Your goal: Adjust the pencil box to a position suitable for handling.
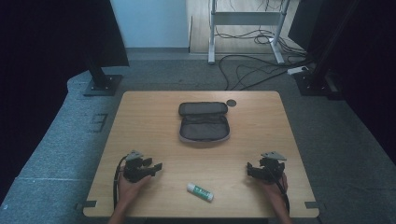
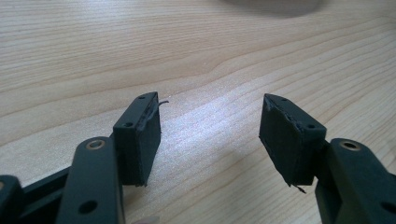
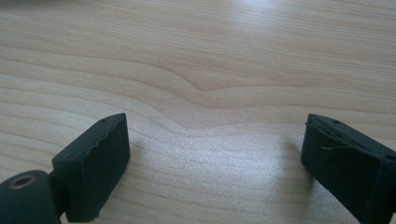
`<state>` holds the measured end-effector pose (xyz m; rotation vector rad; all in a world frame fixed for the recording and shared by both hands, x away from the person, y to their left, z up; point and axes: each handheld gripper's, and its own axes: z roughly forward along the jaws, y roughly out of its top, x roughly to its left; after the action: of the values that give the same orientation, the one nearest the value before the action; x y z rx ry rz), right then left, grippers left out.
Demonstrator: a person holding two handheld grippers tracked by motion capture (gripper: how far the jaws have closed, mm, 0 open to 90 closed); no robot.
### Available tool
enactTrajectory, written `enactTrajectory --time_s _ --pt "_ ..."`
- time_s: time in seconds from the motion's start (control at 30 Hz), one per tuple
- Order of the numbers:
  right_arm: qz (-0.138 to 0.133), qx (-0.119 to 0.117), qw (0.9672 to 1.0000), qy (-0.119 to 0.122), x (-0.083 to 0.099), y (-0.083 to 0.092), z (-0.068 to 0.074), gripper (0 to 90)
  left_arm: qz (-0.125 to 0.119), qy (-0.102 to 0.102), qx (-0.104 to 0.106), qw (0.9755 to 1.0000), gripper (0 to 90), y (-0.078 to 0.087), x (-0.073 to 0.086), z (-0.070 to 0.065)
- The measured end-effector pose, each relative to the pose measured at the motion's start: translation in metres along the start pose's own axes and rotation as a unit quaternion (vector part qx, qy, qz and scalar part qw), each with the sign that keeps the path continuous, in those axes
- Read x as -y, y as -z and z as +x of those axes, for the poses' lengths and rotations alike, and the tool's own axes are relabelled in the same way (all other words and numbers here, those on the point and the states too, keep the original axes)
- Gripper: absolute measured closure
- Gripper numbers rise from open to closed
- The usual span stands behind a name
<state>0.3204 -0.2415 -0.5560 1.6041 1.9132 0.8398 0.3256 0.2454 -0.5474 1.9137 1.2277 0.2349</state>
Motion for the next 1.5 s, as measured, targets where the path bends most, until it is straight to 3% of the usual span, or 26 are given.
enactTrajectory --time_s 1.33,1.5 --pt "-0.012 -0.003 0.9999 0.002 0.003 0.004 0.005 18.3 0.001 -0.002 0.000 1.0000 38.3 -0.001 -0.001 -0.001" --pt "-0.025 0.016 0.9993 0.022 0.003 0.007 0.011 24.2 0.003 -0.011 0.002 0.9999 37.0 -0.001 -0.001 -0.001"
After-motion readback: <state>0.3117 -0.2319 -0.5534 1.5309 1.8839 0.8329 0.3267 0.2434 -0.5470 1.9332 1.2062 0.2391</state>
